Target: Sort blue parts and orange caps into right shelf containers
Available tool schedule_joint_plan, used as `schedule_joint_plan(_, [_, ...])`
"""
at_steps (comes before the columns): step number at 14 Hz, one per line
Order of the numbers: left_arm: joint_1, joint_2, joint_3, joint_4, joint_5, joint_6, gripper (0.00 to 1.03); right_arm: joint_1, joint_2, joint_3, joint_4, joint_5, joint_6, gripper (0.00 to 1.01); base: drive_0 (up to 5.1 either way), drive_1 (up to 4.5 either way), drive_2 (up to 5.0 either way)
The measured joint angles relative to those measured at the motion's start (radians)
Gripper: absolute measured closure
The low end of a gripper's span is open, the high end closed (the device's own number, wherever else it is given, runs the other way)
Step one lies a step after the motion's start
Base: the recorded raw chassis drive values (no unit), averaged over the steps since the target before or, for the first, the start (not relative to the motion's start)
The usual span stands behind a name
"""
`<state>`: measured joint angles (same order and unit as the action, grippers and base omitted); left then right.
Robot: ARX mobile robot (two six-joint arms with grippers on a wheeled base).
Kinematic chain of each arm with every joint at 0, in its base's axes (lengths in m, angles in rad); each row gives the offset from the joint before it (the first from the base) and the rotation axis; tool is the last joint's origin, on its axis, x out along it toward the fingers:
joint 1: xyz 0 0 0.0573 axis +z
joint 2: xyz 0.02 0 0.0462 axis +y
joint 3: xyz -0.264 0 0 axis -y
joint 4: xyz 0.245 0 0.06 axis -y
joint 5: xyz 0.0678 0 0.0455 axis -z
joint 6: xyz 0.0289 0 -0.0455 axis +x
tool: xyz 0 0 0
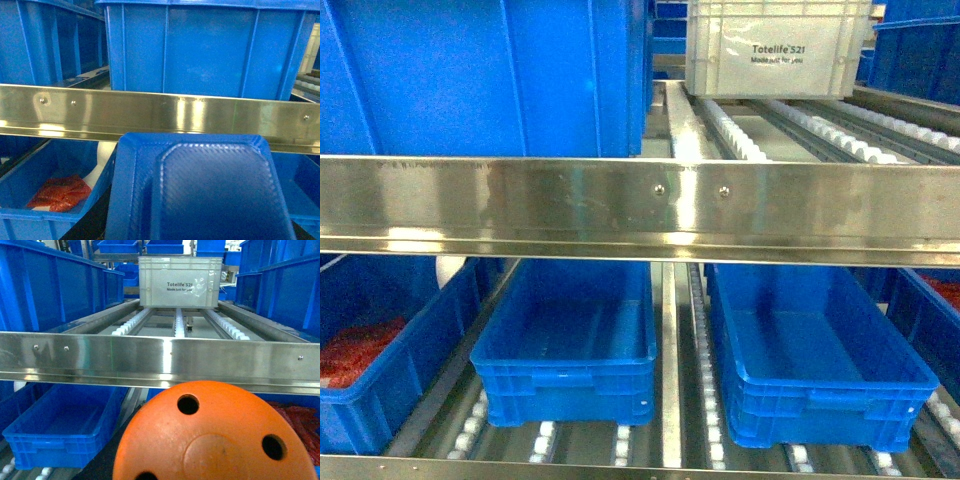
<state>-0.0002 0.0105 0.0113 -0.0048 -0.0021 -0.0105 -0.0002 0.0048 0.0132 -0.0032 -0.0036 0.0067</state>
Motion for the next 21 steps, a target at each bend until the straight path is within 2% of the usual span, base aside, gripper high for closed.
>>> schedule_joint_plan(21, [0.0, 0.0, 0.0, -0.002, 0.001, 0.0, 0.62, 0.0, 0.0, 0.0, -0.003, 0.002, 0.0, 0.58, 0.0, 0.0, 0.0])
